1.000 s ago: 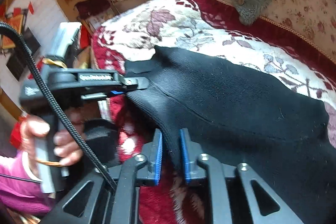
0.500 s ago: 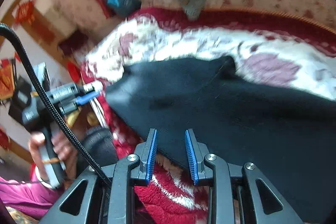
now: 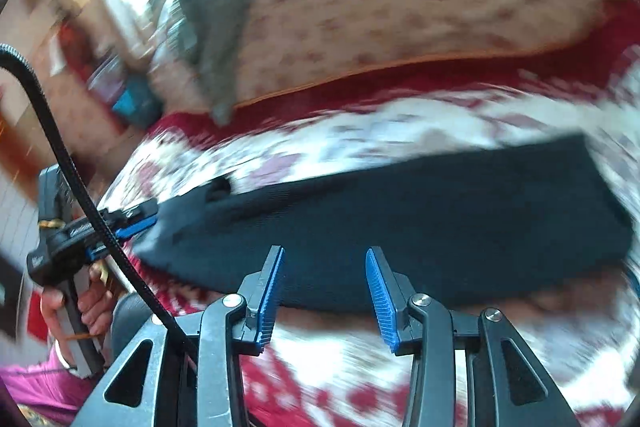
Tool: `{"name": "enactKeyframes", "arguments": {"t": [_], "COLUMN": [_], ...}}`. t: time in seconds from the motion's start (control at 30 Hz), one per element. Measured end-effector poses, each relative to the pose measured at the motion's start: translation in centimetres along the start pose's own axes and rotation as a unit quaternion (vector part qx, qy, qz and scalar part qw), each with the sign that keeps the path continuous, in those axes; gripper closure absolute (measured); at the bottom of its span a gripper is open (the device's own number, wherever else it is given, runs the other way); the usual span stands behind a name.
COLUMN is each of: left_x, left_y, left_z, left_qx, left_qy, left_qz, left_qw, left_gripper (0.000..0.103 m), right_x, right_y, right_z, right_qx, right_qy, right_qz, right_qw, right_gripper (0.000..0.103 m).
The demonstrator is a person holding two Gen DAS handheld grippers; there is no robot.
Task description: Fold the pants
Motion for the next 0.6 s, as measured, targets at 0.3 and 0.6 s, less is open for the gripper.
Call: {"name": "enactKeyframes", "arguments": {"t": [0.3,0.6], "left_x": [-9.1,-16.3], "left_y": [0.8,0.0], "left_z": [-4.4,-9.8], "left_qx": [0.046,0.103], "left_qy": [0.065,0.134], "left_qz": [-0.069,-0.188], "left_qw": [0.9944,0.9675], "left_gripper": [0.059,0.051], "right_x": [-7.3,-10.5], "right_y": [0.5,0.1], "right_z": [4.3,3.4], "right_qx": [-0.012,-0.027], "right_qy": [0.008,-0.021], "right_qz": [-0.116,-0.198], "right_qw": [0.993,0.980], "right_gripper": [0.062,0.059]}}
Point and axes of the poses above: each gripper's, at about its wrist camera, not at the fingertips, and z roughly against the way its jaws point, x to its left, y to its underside, the point moved 7 cm from there along -z, roughly the way its jaws point, and after that the axes turned 3 degrees about -z, right-handed, at the moved point
